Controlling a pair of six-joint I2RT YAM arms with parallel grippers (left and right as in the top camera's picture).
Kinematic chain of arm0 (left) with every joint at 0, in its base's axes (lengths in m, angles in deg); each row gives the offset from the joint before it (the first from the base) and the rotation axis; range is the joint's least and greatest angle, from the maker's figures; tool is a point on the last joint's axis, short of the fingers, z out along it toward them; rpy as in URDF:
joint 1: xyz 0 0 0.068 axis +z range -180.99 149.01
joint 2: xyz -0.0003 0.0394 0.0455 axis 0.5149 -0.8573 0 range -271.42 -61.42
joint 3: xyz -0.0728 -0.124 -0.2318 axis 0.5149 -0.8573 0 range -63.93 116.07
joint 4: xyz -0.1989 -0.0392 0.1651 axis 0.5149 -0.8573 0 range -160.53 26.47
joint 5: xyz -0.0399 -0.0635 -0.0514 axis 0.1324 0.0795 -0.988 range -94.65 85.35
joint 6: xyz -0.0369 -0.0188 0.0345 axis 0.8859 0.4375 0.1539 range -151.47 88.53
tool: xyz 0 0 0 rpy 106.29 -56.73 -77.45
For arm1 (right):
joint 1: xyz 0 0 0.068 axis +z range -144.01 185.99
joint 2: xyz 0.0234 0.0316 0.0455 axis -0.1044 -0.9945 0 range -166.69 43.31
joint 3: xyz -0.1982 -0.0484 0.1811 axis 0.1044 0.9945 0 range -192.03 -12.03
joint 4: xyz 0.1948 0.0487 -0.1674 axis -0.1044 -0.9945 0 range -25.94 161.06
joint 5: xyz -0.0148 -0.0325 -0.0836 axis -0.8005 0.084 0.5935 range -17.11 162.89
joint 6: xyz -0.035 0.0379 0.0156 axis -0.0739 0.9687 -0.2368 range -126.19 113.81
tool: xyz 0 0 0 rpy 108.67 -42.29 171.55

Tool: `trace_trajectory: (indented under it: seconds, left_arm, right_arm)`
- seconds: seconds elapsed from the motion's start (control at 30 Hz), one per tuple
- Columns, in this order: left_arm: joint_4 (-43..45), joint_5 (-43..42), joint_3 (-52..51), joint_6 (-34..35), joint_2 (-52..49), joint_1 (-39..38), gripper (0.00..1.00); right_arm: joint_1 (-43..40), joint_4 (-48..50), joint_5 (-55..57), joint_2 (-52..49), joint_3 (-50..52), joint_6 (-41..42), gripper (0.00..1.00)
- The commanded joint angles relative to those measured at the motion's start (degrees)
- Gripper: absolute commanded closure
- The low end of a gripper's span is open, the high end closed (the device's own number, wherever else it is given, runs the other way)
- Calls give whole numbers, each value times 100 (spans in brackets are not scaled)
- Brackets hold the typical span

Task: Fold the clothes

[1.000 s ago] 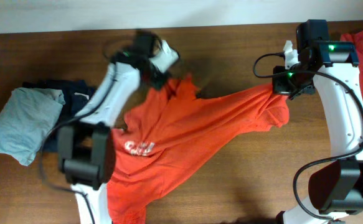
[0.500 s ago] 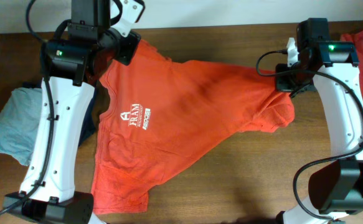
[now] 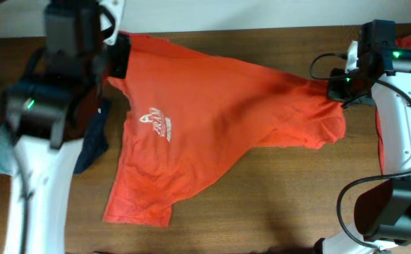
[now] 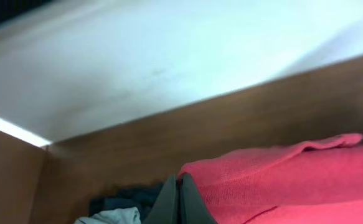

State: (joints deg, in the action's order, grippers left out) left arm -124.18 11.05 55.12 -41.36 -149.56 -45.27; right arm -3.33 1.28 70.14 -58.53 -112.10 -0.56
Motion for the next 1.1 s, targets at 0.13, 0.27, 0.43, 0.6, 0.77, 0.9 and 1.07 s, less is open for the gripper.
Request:
trace_trajectory:
  seconds: [0.13, 0.27, 0.43, 0.6, 0.77, 0.9, 1.07]
  left_arm:
    - [-131, 723, 42, 153, 385, 107, 100]
    - [-487, 1134, 20, 173, 350, 107, 100]
    - [-850, 1132, 2, 376, 212, 258, 100]
    - [-968, 1113, 2, 428, -33, 402, 100]
    - [-925, 1110, 2, 428, -214, 400, 100]
    - [-922, 1113, 2, 428, -240, 400, 100]
    - [-922, 1110, 2, 426, -240, 400, 100]
  right_arm:
    - [389, -96, -1244, 66, 26, -520, 96]
    - [715, -52, -1141, -68, 431, -354, 96]
    - [863, 354, -1145, -210, 1086, -188, 96]
    - [929, 914, -1327, -249, 1738, -155, 95]
    - [1137, 1252, -2055, -251, 2144, -396, 83]
    - [1187, 1294, -1849, -251, 2142, -387, 78]
    - [984, 1582, -1803, -251, 2142, -367, 70]
